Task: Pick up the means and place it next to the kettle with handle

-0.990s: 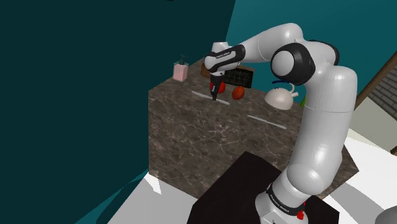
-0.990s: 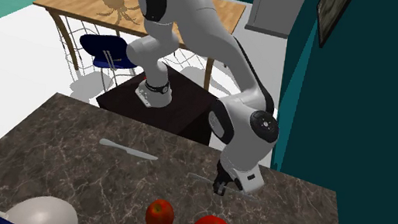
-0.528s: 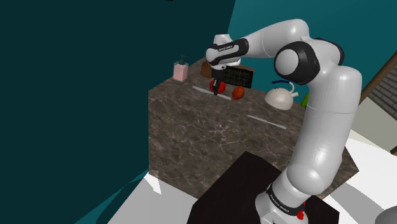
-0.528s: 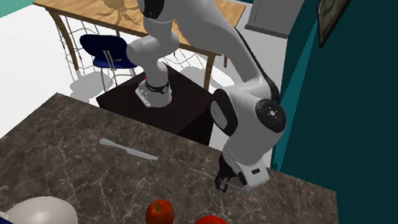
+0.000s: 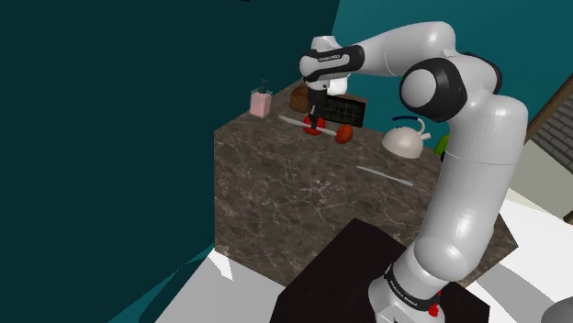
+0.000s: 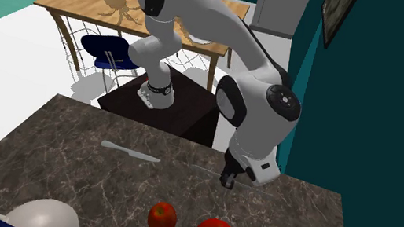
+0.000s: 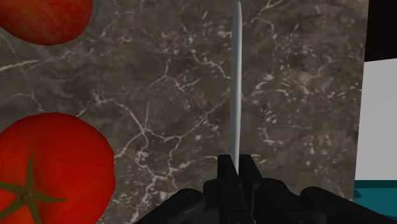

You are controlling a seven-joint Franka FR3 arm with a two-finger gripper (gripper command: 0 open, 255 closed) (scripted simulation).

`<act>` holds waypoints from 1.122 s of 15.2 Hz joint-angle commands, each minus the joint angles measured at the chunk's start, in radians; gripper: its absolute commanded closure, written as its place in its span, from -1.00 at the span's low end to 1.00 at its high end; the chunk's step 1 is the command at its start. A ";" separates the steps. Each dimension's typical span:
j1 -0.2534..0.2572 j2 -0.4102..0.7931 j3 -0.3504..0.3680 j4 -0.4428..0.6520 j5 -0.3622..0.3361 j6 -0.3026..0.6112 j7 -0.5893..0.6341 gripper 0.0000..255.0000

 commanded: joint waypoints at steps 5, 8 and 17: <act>0.002 -0.017 -0.001 0.059 -0.003 -0.076 -0.003 1.00; 0.002 -0.021 -0.002 0.094 -0.004 -0.115 -0.006 1.00; -0.002 -0.017 -0.004 0.220 -0.002 -0.236 -0.017 1.00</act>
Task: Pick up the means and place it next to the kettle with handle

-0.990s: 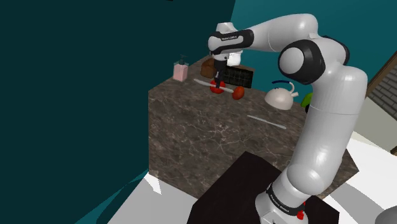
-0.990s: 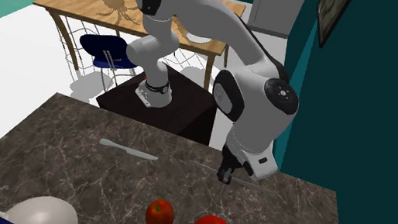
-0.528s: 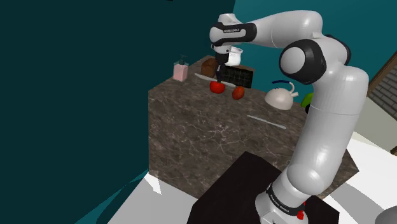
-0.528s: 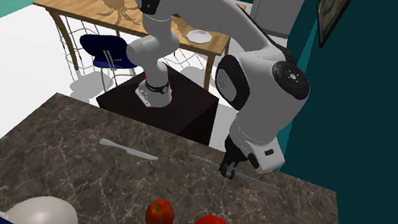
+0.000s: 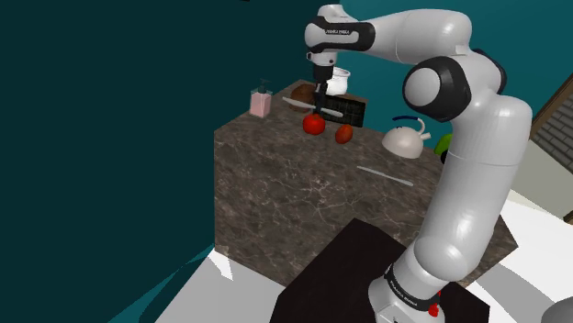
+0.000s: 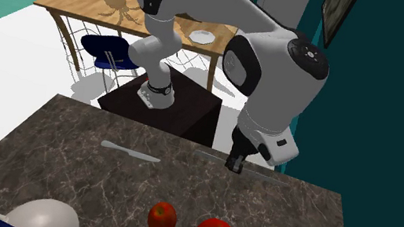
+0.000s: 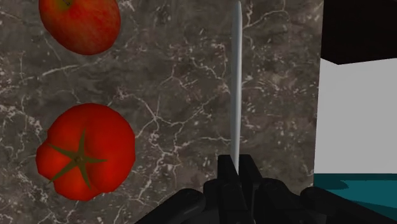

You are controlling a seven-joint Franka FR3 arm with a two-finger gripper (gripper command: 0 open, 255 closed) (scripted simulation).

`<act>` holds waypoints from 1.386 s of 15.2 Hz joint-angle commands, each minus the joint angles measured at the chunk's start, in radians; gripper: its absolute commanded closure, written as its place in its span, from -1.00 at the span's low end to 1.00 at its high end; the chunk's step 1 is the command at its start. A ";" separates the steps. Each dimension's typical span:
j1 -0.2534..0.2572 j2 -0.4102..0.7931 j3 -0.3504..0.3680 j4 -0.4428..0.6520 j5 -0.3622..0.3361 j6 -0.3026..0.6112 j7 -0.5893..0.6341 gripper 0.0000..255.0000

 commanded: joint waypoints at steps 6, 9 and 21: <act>-0.007 0.017 -0.002 0.123 0.004 -0.106 -0.013 1.00; -0.011 0.030 -0.003 0.183 0.008 -0.152 -0.019 1.00; -0.049 -0.183 -0.045 -0.050 -0.048 -0.117 -0.107 1.00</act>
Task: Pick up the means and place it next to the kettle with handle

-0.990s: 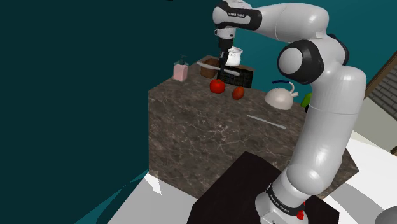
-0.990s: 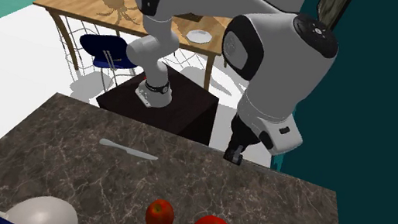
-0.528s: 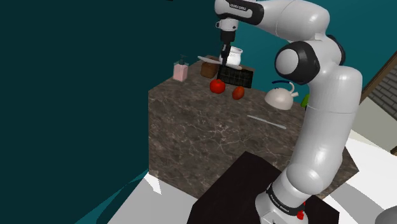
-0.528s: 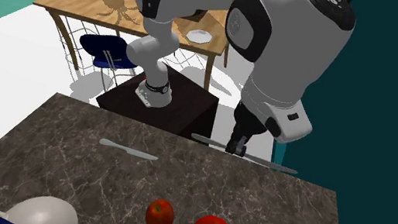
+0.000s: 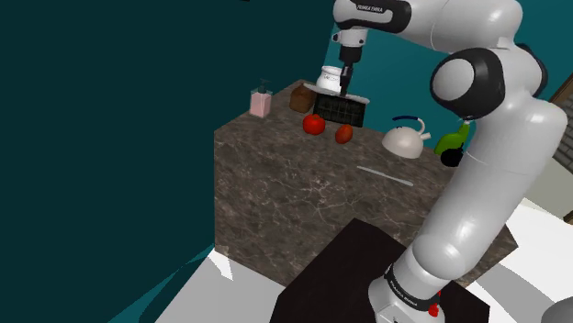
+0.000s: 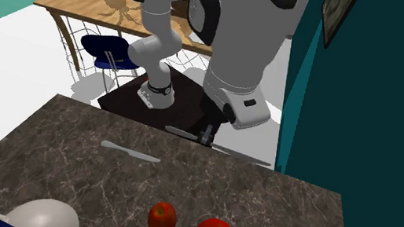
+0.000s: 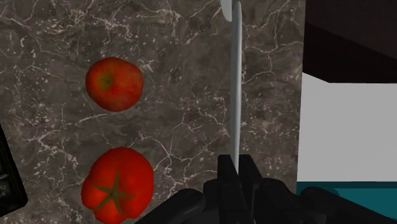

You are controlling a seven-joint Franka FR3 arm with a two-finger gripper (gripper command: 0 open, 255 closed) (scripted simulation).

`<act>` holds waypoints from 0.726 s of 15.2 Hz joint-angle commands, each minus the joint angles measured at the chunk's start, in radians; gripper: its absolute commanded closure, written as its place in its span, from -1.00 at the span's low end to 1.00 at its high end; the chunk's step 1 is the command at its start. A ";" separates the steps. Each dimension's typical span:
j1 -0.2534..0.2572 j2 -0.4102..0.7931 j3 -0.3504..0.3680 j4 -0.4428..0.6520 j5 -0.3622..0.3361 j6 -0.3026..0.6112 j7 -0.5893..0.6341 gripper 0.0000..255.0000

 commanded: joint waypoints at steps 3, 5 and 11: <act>-0.026 -0.115 -0.028 -0.148 -0.036 0.045 -0.053 1.00; -0.041 -0.164 -0.043 -0.205 -0.053 0.059 -0.080 1.00; -0.090 -0.291 -0.094 -0.342 -0.107 0.091 -0.170 1.00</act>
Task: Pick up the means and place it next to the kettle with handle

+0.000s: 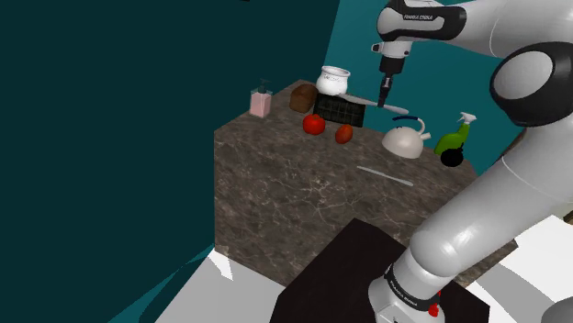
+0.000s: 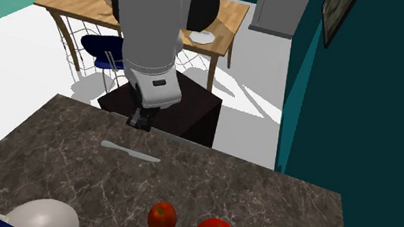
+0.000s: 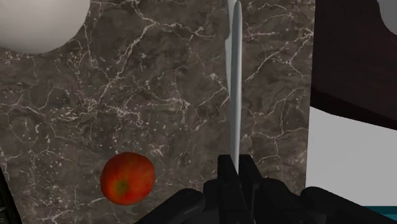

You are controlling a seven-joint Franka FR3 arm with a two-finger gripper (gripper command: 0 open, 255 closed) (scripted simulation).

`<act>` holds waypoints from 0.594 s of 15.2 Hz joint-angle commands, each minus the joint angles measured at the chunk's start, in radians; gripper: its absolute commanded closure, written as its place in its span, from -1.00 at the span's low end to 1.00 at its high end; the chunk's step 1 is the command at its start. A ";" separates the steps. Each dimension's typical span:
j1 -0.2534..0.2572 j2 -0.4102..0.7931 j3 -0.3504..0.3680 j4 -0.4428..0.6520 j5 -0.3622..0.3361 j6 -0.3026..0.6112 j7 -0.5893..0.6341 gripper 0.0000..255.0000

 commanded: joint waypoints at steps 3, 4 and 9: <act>-0.036 -0.068 -0.040 -0.064 -0.035 0.013 -0.068 1.00; -0.045 -0.084 -0.050 -0.079 -0.044 0.016 -0.086 1.00; -0.092 -0.149 -0.108 -0.132 -0.088 0.029 -0.179 1.00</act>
